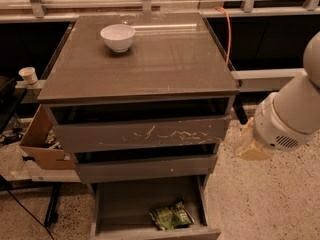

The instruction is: Pick green jalapeno chip bag from bottom drawer and place on counter

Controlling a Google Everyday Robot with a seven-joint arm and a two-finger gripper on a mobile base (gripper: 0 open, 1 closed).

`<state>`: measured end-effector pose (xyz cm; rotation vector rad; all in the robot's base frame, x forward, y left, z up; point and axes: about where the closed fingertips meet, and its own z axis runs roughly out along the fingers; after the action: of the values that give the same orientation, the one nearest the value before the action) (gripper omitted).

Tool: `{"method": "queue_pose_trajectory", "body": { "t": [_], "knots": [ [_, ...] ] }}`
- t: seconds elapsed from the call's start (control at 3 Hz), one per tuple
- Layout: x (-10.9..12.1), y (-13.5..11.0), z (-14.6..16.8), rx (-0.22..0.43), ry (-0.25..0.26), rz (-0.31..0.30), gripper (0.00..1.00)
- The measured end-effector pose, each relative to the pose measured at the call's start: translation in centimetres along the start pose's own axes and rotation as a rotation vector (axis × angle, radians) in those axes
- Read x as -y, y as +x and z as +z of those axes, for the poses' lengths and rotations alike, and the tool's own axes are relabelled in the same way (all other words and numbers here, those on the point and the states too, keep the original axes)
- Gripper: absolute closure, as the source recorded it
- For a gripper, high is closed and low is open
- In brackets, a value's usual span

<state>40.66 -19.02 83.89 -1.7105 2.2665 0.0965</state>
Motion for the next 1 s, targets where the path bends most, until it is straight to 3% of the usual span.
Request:
{"method": "queue_pose_trajectory", "body": {
  "t": [0.33,0.67,1.0],
  "knots": [
    [0.1,0.0,0.2,-0.001,0.005,-0.005,1.00],
    [-0.5,0.6,3.3,-0.017,-0.001,-0.021,1.00],
    [-1.9,1.4,10.0,0.014,-0.043,-0.022,1.00]
  ]
}}
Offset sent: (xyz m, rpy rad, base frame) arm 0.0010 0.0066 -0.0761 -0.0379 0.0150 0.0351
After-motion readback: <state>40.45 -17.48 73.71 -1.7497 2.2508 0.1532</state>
